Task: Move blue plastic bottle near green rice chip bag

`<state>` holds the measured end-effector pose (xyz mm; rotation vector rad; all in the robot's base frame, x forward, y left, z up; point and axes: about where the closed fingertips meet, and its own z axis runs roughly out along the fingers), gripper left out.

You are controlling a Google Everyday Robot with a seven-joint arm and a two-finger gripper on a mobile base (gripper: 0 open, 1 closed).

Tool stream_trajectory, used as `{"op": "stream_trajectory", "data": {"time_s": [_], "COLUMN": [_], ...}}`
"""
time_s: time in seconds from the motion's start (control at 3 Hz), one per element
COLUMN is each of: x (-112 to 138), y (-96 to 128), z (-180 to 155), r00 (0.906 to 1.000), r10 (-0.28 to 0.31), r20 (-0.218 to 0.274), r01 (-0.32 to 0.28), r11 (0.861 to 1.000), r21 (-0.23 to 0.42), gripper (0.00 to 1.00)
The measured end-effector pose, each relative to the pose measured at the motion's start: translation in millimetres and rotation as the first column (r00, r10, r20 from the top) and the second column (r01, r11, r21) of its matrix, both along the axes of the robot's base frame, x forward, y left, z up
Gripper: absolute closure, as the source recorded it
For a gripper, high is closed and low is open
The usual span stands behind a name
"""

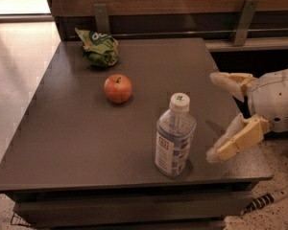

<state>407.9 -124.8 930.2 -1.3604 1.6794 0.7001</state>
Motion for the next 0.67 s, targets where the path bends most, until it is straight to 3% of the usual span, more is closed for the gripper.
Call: {"op": "stream_trajectory", "data": {"time_s": [0.33,0.67], "x": [-4,-21], "y": [6,26], "z": [-2,-4], "r00": [0.9999,0.9988], "r10": [-0.001,-0.013], "r20": [0.013,0.047], "r01": [0.0,0.006], "r11": [0.999,0.988], "r21": [0.041,0.156], "gripper": [0.0,0.0]}}
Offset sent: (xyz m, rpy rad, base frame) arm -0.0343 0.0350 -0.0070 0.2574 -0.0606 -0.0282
